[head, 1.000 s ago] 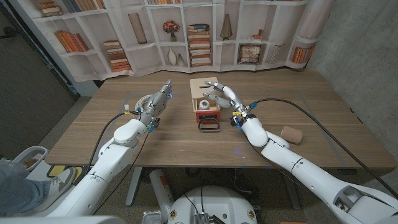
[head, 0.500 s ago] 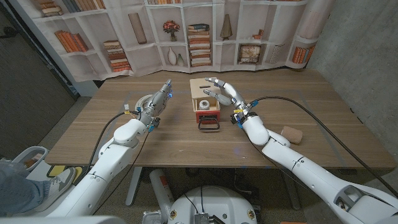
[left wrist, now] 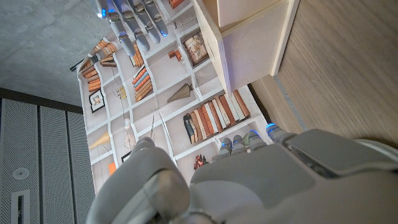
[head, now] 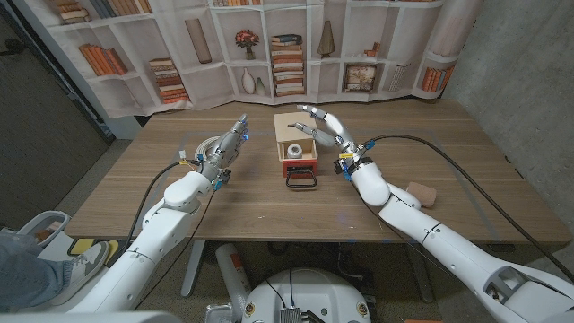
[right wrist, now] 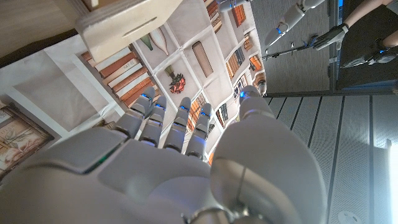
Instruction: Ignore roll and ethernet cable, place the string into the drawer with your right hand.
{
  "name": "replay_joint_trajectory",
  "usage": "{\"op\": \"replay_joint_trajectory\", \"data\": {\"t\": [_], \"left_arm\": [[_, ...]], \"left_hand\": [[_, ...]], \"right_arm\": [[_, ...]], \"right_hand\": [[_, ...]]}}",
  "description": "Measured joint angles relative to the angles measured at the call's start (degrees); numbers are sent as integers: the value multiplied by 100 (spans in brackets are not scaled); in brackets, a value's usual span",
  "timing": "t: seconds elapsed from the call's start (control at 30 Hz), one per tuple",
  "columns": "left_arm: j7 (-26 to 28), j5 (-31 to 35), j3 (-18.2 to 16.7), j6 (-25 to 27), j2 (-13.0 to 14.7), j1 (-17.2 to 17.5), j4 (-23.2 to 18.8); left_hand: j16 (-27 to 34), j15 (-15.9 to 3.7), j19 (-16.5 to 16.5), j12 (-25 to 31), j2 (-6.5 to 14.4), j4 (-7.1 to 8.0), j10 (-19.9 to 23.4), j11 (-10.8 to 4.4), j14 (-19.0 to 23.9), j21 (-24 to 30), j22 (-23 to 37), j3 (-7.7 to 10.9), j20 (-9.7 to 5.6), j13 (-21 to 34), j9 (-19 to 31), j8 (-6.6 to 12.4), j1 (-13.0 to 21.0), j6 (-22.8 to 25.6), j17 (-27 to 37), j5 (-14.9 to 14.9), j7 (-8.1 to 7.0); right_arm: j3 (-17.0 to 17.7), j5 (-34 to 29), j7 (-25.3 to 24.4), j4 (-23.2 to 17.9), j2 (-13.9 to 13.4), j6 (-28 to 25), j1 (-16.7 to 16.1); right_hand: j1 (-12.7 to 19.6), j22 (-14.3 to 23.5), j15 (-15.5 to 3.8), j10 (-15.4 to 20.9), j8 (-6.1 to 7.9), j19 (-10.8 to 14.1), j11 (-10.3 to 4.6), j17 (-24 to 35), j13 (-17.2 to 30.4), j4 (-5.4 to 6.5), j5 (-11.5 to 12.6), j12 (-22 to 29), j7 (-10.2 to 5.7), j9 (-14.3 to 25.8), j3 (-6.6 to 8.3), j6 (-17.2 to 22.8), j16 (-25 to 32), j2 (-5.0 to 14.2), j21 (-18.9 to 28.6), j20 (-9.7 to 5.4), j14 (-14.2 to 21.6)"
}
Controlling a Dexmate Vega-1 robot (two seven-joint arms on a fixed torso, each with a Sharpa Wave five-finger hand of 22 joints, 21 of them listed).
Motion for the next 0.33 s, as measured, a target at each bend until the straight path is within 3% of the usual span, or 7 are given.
{"op": "replay_joint_trajectory", "data": {"t": [0.33], "left_arm": [[-2, -2, 3, 0, 8, 23, -35]], "left_hand": [[0, 0, 0, 0, 12, -18, 0, 0, 0, 0, 0, -18, 0, 0, 0, 0, 12, 0, 0, 0, 0]], "right_arm": [[105, 1, -23, -129, -30, 16, -46]], "right_hand": [[1, 0, -28, 0, 0, 19, 0, 0, 0, 0, 20, 0, 0, 0, 0, 0, 40, -1, 0, -18, 33]]}}
